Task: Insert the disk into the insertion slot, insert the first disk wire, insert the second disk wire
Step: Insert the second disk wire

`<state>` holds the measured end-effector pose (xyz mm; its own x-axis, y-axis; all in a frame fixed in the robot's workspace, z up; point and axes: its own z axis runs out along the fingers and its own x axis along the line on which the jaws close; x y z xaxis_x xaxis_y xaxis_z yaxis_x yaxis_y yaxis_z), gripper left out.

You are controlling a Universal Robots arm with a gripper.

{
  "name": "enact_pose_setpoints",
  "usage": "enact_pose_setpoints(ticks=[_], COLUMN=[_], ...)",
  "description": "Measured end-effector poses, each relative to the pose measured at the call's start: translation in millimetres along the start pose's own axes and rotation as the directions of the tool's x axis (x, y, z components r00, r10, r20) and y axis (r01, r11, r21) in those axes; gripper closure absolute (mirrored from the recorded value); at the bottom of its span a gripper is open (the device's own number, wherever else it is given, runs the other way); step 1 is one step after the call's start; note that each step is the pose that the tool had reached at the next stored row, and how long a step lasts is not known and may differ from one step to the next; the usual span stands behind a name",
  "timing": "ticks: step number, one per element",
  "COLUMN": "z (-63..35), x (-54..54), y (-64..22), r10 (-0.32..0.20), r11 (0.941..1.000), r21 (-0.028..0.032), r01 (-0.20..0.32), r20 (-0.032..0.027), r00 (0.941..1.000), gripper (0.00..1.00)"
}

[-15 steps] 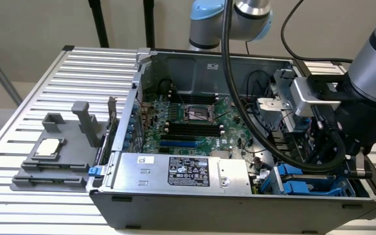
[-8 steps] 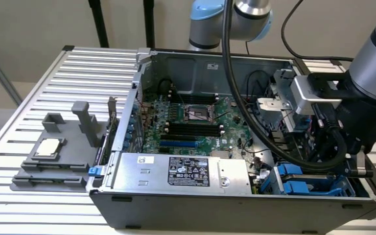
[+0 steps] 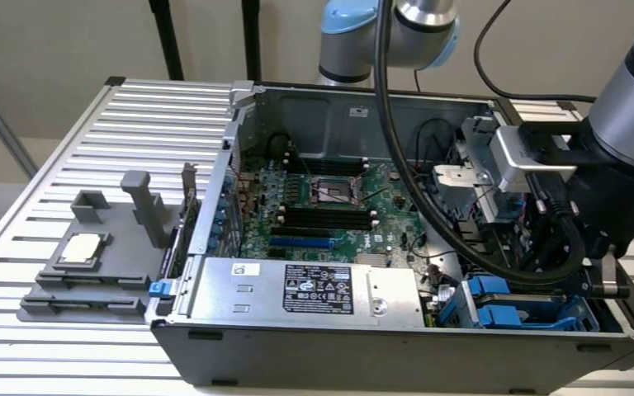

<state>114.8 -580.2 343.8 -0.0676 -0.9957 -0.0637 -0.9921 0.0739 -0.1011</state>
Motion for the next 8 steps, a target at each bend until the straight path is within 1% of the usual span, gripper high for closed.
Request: enact_pose_setpoints(ticks=[8], z=[2.3], x=[0.3], y=[0.5], r10=[0.0], r11=[1.0], r21=[0.0008], r01=[0.0], r20=[0.0002], r00=[1.0], gripper=[0.83])
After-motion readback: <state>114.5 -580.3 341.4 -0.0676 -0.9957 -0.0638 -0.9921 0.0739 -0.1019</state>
